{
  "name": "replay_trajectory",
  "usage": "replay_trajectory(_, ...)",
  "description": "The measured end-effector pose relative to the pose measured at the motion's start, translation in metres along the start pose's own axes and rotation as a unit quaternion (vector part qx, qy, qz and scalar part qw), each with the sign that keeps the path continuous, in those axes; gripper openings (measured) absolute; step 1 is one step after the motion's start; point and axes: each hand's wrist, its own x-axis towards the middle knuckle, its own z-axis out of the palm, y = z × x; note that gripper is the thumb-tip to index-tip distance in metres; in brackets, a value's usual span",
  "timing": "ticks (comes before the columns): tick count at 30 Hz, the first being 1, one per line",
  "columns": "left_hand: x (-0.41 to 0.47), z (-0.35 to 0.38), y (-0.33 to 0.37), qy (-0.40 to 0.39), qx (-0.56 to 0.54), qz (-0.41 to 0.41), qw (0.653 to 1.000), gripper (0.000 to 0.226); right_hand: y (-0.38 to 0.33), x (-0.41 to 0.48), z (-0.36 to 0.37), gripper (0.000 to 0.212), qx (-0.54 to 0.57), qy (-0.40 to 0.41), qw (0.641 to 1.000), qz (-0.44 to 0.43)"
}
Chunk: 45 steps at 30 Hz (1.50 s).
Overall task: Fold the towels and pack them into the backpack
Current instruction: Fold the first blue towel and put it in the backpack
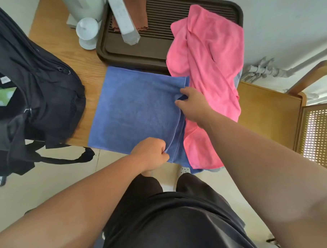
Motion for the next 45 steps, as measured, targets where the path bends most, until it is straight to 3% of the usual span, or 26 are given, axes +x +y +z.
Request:
replay_trajectory(7,-0.007,-0.016,0.013,0.020,-0.048,0.035,0.998,0.034,0.002,-0.007,-0.016,0.022,-0.022,0.107,0.994,0.010)
replay_trajectory(11,0.005,0.007,0.011,-0.044,-0.014,0.038,0.998,0.023,0.008,-0.006,-0.013,0.023,-0.105,0.046,0.993,0.026)
replay_trajectory(14,0.009,0.016,0.005,-0.068,-0.016,0.032,0.997,0.023,0.008,-0.008,-0.006,0.043,-0.133,-0.010,0.991,0.025)
replay_trajectory(17,0.011,0.003,-0.006,0.046,-0.020,0.013,0.999,0.025,0.003,-0.016,0.001,0.055,-0.196,0.041,0.980,-0.013)
replay_trajectory(19,0.014,-0.017,-0.018,0.143,0.000,0.002,0.990,0.018,-0.004,-0.019,0.008,0.057,-0.302,0.094,0.945,-0.082)
replay_trajectory(21,0.022,-0.039,-0.035,0.193,0.060,-0.007,0.979,0.033,-0.014,-0.016,0.014,0.058,-0.387,0.105,0.907,-0.132)
replay_trajectory(24,0.039,-0.067,-0.064,0.127,0.177,-0.056,0.974,0.074,-0.026,-0.004,0.027,0.063,-0.458,-0.028,0.878,-0.135)
replay_trajectory(27,0.046,-0.080,-0.086,0.038,0.233,-0.086,0.968,0.091,-0.026,0.002,0.044,0.079,-0.482,-0.156,0.858,-0.084)
replay_trajectory(29,0.042,-0.083,-0.089,0.045,0.276,-0.062,0.958,0.086,-0.025,0.001,0.054,0.084,-0.473,-0.169,0.863,-0.059)
replay_trajectory(34,0.034,-0.092,-0.092,0.060,0.289,-0.042,0.955,0.051,-0.031,-0.016,0.065,0.061,-0.412,-0.148,0.894,-0.091)
replay_trajectory(38,0.033,-0.098,-0.102,0.043,0.260,-0.029,0.964,0.030,-0.033,-0.032,0.075,0.047,-0.350,-0.180,0.917,-0.061)
replay_trajectory(40,0.037,-0.104,-0.104,0.073,0.253,-0.013,0.965,0.024,-0.035,-0.028,0.073,0.040,-0.329,-0.145,0.932,-0.052)
replay_trajectory(43,0.050,-0.118,-0.105,0.140,0.270,0.008,0.953,0.025,-0.039,-0.007,0.058,0.039,-0.362,-0.042,0.931,-0.038)
replay_trajectory(45,0.062,-0.125,-0.108,0.153,0.279,0.001,0.948,0.036,-0.041,0.008,0.051,0.044,-0.384,-0.041,0.922,-0.013)
